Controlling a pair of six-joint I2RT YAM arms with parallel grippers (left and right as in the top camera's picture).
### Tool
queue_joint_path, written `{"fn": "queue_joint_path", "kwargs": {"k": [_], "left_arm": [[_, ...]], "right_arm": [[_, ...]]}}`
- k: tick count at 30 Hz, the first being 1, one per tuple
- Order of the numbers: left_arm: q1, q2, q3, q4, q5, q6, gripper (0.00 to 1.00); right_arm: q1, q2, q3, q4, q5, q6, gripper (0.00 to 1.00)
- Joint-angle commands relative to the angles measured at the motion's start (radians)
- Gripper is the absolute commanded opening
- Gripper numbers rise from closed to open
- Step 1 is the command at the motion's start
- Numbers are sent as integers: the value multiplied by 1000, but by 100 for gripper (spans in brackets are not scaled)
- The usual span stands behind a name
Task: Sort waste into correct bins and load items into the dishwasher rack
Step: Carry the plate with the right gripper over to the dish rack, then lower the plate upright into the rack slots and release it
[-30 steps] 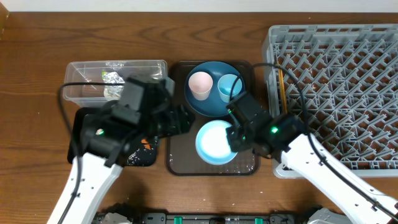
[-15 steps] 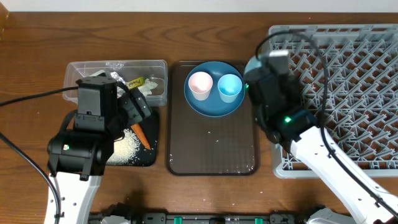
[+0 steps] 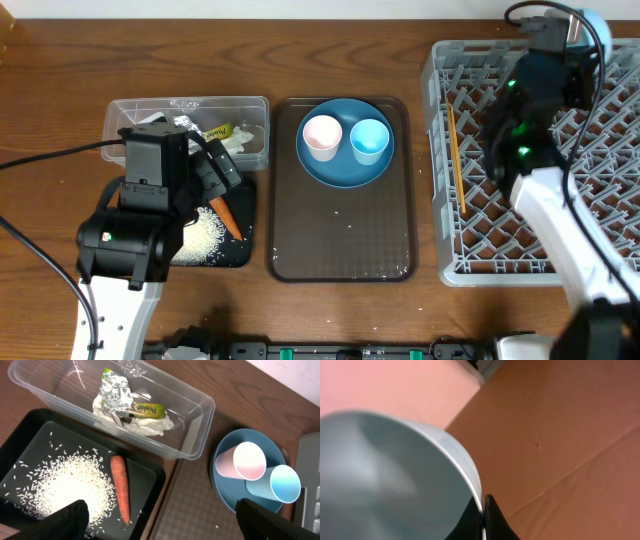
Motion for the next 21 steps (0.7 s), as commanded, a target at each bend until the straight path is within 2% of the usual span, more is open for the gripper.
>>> {"fn": "queue_joint_path", "kwargs": {"k": [1,2,8,14,21], "left_arm": [[3,0,14,-3,-16,2,97],[3,0,14,-3,-16,2,100],[3,0,14,-3,-16,2,99],[3,0,14,-3,-16,2,99],[3,0,14,-3,-16,2,99]], "right_arm": [[-75,101,3,97,-79,-219,1],[-92,135,3,160,-84,-244,1],[-143,308,3,491,-131,-395,1],[-151,449,3,505,-223,-397,1],[-137,534,3,502,-224,-396,1]]}}
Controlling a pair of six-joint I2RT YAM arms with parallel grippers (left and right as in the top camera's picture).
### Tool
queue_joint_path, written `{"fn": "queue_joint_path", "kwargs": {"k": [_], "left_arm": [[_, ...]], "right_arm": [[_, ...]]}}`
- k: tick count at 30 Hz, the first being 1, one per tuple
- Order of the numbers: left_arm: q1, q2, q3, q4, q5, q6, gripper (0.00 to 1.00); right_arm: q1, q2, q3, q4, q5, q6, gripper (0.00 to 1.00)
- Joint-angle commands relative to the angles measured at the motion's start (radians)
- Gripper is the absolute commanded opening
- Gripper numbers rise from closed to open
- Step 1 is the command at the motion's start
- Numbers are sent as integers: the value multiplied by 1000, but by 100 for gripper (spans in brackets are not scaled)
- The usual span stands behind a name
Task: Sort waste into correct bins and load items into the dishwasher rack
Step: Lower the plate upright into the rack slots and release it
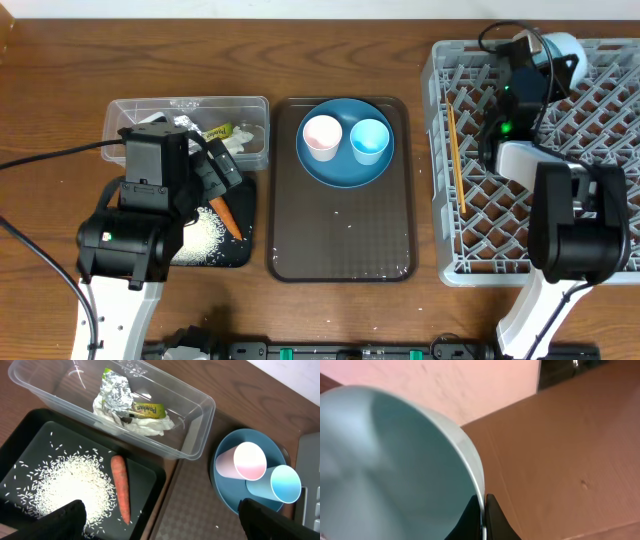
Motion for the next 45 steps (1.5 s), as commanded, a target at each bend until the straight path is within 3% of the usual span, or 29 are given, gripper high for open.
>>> {"fn": "queue_joint_path", "kwargs": {"k": [1,26,29,32,34,39,45], "left_arm": [[3,-1,14,-3,-16,2,99],[3,-1,14,-3,-16,2,98],[3,-1,14,-3,-16,2,98],[3,-1,14,-3,-16,2,98],[3,-1,14,-3,-16,2,98],[3,-1,14,-3,-16,2,98],[3,-1,14,-3,-16,2,98]], "right_arm": [[16,19,3,-21,-10,-13,1],[208,19,3,-89,306,-14,1],[226,19,3,-89,332,-14,17],[242,19,3,-89,354,-14,18],[252,19,3,-89,366,-14,31],[269,19,3,-89,380,-14,49],[305,19,3,-89,380,-14,57]]}}
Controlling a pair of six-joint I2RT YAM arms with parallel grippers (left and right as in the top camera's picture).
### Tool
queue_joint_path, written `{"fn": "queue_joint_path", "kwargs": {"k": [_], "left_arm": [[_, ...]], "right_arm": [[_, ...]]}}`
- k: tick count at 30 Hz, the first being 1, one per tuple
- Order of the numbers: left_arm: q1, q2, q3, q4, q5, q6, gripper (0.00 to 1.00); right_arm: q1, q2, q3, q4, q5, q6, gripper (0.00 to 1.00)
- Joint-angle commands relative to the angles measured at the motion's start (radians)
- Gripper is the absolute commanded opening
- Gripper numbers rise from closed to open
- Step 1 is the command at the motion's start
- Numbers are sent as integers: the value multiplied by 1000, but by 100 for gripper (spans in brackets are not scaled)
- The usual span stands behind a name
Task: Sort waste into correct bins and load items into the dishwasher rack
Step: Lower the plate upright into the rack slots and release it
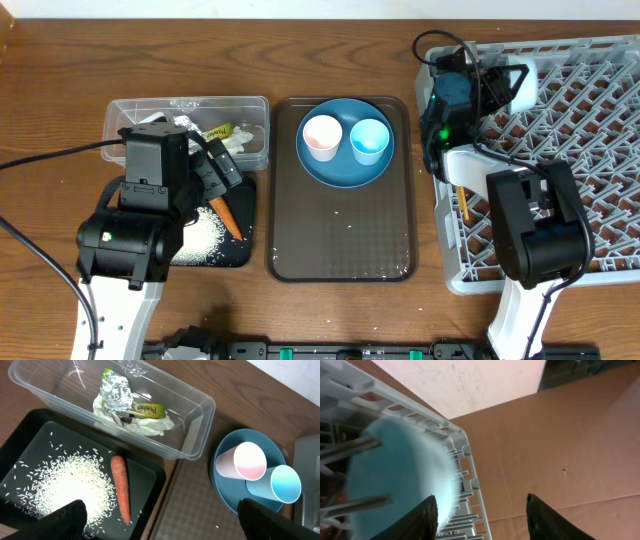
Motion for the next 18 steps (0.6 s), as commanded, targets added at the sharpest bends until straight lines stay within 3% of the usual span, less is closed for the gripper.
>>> {"fn": "queue_joint_path", "kwargs": {"k": [1,15,18], "left_arm": [[3,-1,14,-3,-16,2,98],[3,-1,14,-3,-16,2,98],[3,-1,14,-3,-16,2,98]], "right_arm": [[34,11,-1,2,18,7,57],[100,-65,-1,-7,-11,-17,63],[84,-151,-1,-110,-60,64,62]]}}
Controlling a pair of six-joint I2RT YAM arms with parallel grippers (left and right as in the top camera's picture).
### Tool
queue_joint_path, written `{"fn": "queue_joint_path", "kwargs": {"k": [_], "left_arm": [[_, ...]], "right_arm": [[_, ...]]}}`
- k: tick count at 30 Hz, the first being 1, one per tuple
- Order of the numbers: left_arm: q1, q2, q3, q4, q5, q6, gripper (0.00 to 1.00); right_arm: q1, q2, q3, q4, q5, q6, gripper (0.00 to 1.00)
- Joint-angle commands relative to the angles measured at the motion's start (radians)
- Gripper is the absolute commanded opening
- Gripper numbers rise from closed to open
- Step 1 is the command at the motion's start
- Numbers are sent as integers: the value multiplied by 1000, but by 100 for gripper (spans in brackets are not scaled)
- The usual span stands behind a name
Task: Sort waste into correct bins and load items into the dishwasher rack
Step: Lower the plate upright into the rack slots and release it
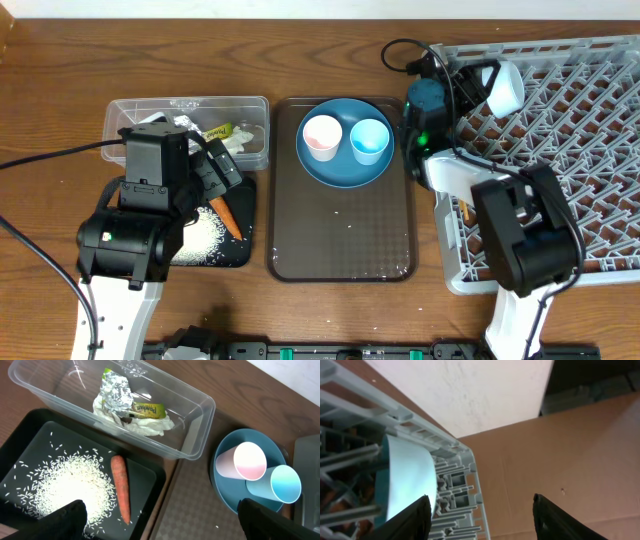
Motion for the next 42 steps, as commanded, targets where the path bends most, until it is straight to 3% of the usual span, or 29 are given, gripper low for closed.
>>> {"fn": "queue_joint_path", "kwargs": {"k": [1,4,6,8,11,14,16,20,24,32,42], "left_arm": [[3,-1,14,-3,-16,2,98],[3,-1,14,-3,-16,2,98],[3,-1,14,-3,-16,2,98],[3,-1,14,-3,-16,2,98],[3,-1,14,-3,-16,2,98],[3,-1,14,-3,-16,2,98],[3,-1,14,-3,-16,2,98],[3,-1,14,-3,-16,2,98],[3,-1,14,-3,-16,2,98],[3,-1,14,-3,-16,2,98],[3,-1,14,-3,-16,2,98]], "right_arm": [[-24,-145,0,-115,-76,121,63],[-74,-274,3,-457,-259,356,63],[-147,-373,19,-718,-493,597,58],[-250,-446,36,-859,-760,836,57],[-431,-515,38,-895,-1157,1093,53],[-599,-526,38,-888,-1462,1206,33],[-676,-504,37,-885,-1549,1276,22],[-748,-404,37,-813,-1656,1337,5],[-734,-286,37,-712,-1779,1341,2],[-694,-151,37,-651,-1796,1340,6],[-595,-140,37,-657,-1798,1298,9]]}}
